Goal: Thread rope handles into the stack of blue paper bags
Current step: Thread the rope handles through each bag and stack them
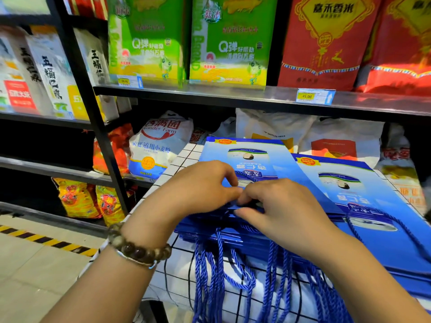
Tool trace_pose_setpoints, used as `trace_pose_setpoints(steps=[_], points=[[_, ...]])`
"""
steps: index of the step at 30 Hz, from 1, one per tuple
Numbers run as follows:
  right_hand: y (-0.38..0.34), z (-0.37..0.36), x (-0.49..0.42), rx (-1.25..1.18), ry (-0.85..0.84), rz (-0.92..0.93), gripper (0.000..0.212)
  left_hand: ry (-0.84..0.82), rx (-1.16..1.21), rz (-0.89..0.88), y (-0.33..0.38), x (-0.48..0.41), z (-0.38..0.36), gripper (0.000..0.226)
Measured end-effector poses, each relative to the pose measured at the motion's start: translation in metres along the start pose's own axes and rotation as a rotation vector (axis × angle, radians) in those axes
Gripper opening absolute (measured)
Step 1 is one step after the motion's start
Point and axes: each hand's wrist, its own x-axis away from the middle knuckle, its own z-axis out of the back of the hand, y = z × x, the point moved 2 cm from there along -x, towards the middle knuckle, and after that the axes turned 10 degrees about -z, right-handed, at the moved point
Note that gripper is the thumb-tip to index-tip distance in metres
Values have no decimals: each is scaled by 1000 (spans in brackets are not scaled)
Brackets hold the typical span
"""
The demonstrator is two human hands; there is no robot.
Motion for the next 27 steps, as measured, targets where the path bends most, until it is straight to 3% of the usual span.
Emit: trace_pose_setpoints(steps=[6, 11, 18, 23, 27], points=[[2, -1, 2, -103, 45, -91, 18, -138, -38, -67, 6, 1, 0, 7], [3, -3, 3, -107, 58, -118, 18, -140, 2, -49, 7, 2, 0, 12], [2, 1, 4, -28, 61, -12, 23, 283, 117, 57, 0, -5, 3, 24], [-10, 0, 4, 165, 39, 59, 44, 291, 222, 27, 0, -5, -5, 21], [-21, -4, 4, 316, 83, 150, 34, 463, 340, -39, 2, 2, 0, 24]])
